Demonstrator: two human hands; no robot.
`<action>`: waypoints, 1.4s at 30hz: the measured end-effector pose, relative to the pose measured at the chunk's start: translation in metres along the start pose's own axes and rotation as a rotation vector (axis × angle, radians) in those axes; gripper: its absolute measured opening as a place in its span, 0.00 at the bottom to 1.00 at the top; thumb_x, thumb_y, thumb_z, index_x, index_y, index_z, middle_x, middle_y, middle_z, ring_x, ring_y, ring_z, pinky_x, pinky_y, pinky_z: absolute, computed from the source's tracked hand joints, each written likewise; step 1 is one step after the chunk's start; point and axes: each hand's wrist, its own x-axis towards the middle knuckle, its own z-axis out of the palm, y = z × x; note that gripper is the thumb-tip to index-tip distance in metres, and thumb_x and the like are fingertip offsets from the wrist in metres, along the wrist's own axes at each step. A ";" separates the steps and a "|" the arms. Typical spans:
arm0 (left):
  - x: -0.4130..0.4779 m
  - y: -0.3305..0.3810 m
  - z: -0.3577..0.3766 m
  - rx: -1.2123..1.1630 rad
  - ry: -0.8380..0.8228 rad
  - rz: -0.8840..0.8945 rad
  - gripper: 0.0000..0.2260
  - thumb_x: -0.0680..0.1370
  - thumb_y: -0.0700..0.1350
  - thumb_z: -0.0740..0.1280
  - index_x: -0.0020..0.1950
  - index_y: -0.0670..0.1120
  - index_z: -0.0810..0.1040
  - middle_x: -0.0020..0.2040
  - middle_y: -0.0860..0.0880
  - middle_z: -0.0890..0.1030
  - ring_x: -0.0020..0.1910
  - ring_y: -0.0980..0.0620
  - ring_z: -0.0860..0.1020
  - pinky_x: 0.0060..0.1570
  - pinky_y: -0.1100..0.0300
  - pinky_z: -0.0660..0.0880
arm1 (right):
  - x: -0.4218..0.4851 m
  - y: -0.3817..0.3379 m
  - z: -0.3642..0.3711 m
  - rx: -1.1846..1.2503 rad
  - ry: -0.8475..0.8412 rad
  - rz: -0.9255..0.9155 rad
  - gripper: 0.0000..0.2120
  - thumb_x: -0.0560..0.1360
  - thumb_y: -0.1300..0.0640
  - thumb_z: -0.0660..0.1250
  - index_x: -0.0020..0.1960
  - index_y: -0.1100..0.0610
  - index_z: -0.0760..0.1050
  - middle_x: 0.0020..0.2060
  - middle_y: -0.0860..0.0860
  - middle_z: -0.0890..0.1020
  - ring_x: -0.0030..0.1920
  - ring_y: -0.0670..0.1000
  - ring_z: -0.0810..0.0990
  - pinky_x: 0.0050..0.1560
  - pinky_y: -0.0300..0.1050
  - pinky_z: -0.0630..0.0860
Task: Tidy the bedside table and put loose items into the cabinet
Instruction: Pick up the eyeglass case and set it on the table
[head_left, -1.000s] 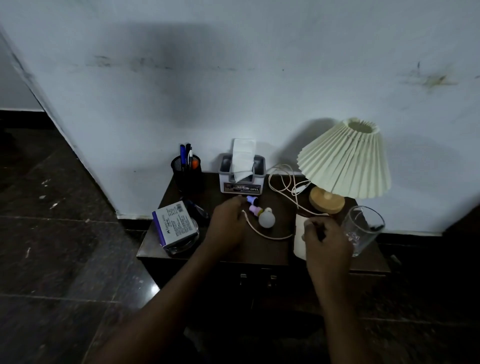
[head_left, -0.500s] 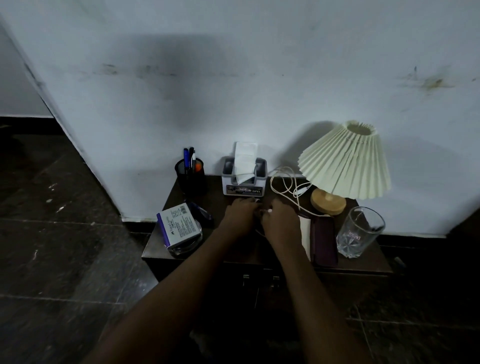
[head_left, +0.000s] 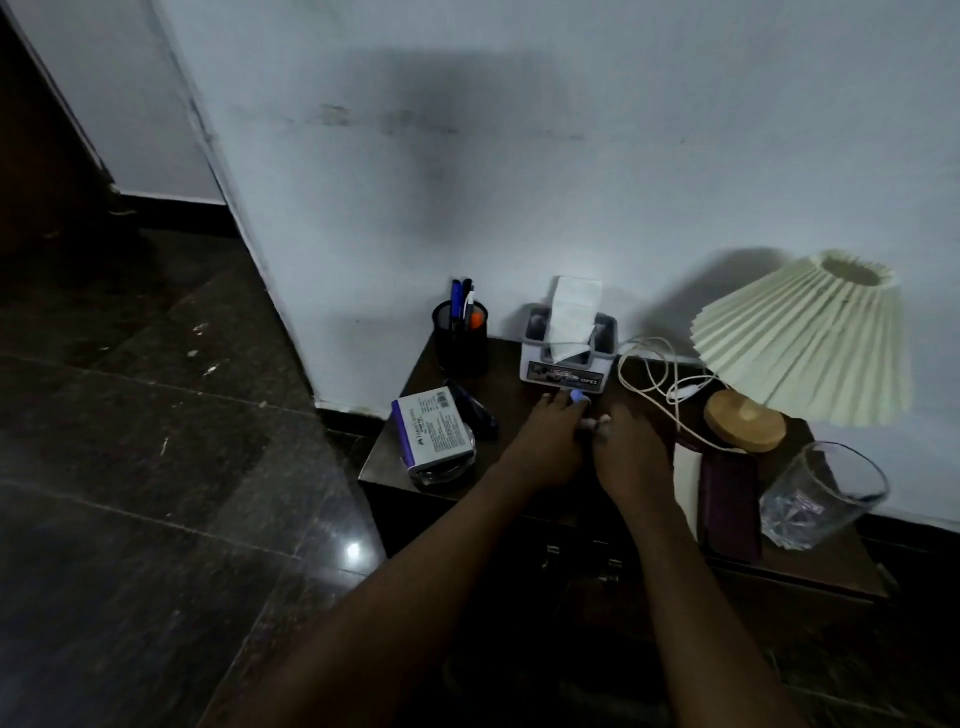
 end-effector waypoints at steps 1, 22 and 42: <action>-0.009 0.003 -0.007 -0.025 0.063 0.020 0.20 0.79 0.41 0.64 0.71 0.37 0.76 0.72 0.36 0.75 0.72 0.35 0.70 0.75 0.48 0.62 | -0.003 -0.002 -0.003 0.011 0.009 0.007 0.12 0.83 0.54 0.63 0.59 0.63 0.74 0.57 0.63 0.80 0.58 0.66 0.79 0.53 0.55 0.74; -0.120 -0.042 -0.092 -0.258 0.687 -0.395 0.10 0.80 0.44 0.71 0.60 0.44 0.84 0.57 0.49 0.85 0.57 0.51 0.81 0.55 0.62 0.72 | 0.006 -0.094 0.042 0.015 -0.198 -0.079 0.13 0.81 0.51 0.64 0.56 0.61 0.78 0.57 0.61 0.82 0.59 0.63 0.81 0.57 0.52 0.78; -0.087 0.045 -0.006 -1.842 0.120 -0.824 0.08 0.83 0.43 0.66 0.49 0.40 0.80 0.39 0.44 0.84 0.37 0.48 0.81 0.48 0.49 0.81 | -0.122 0.037 -0.035 -0.168 0.259 0.216 0.19 0.78 0.47 0.71 0.63 0.57 0.77 0.58 0.58 0.76 0.58 0.62 0.75 0.57 0.55 0.72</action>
